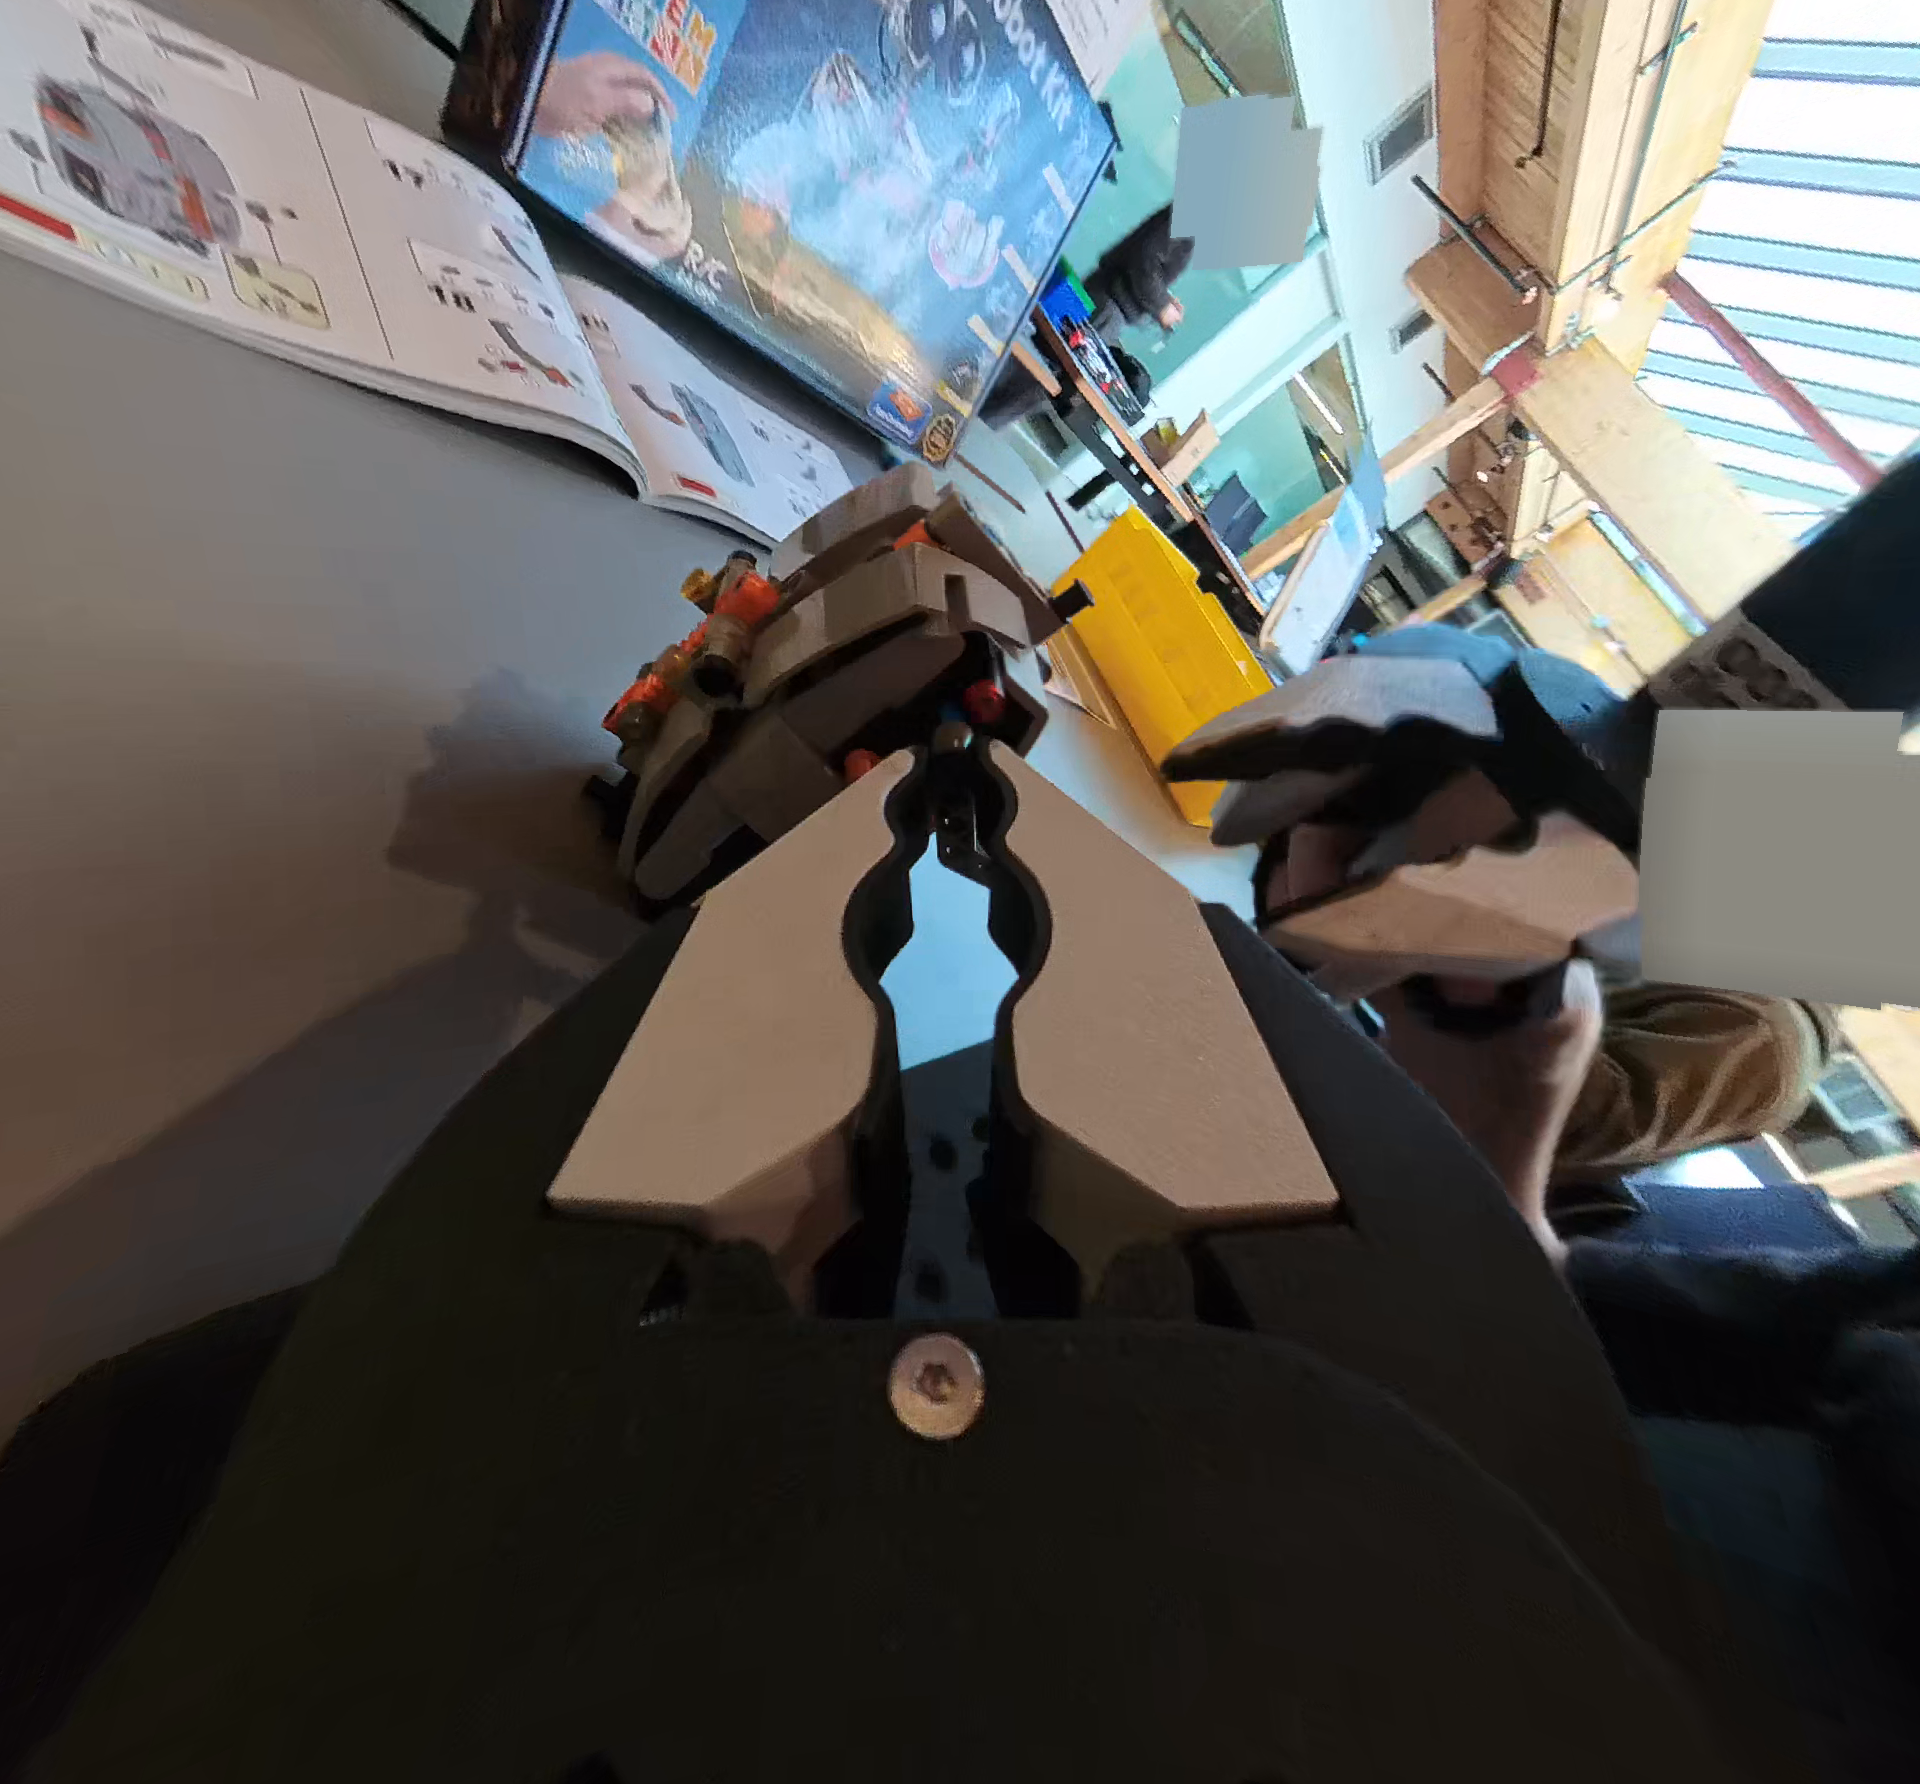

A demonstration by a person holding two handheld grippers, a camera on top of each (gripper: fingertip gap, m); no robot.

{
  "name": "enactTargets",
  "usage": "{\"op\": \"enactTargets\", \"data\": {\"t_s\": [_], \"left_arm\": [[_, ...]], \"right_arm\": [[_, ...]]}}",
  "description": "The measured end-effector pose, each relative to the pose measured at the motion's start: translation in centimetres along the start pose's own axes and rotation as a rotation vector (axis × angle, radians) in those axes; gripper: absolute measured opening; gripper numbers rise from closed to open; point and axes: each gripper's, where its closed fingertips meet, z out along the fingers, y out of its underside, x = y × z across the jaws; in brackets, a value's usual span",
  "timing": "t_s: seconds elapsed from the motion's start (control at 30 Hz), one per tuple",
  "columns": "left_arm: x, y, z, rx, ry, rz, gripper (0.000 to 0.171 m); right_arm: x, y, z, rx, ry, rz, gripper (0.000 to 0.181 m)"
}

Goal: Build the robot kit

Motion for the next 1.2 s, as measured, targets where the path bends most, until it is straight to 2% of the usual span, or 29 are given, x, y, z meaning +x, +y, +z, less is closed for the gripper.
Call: {"op": "enactTargets", "data": {"t_s": [0.1,0.27,0.37,0.47,0.63,0.73,0.83,0.97,1.07,1.2], "left_arm": [[0.3,0.1,-0.5,0.037,-0.024,0.027,0.005],[0.4,0.2,-0.9,0.059,-0.045,0.042,0.005],[0.9,0.2,-1.1,0.081,-0.026,0.037,0.005],[0.9,0.4,-1.1,0.084,-0.002,0.000,0.005],[1.1,1.0,-1.1,0.077,0.099,-0.087,0.007],[1.5,-0.2,-2.1,0.091,0.192,-0.069,0.033],[1.2,-3.2,-3.2,0.123,0.194,0.134,0.049],[2.4,-5.9,-2.2,0.109,0.243,0.252,0.076],[2.7,-5.4,0.3,-0.012,0.277,0.258,0.079],[2.1,-4.1,2.3,-0.112,0.333,0.142,0.075]], "right_arm": [[0.3,1.5,1.1,-0.060,0.178,-0.089,0.032],[0.4,1.8,2.5,-0.050,0.286,-0.089,0.029],[0.5,2.1,3.3,-0.049,0.276,-0.050,0.024],[1.0,2.0,3.2,-0.032,0.301,-0.062,0.008],[1.0,2.8,2.9,-0.069,0.265,-0.088,0.008],[1.3,3.4,2.3,-0.121,0.223,-0.096,0.008],[1.8,3.4,1.6,-0.130,0.220,-0.083,0.008],[1.6,3.1,1.9,-0.111,0.183,-0.046,0.008],[1.8,2.9,2.2,-0.105,0.196,-0.051,0.008],[2.4,3.1,2.4,-0.129,0.221,-0.060,0.008]]}}
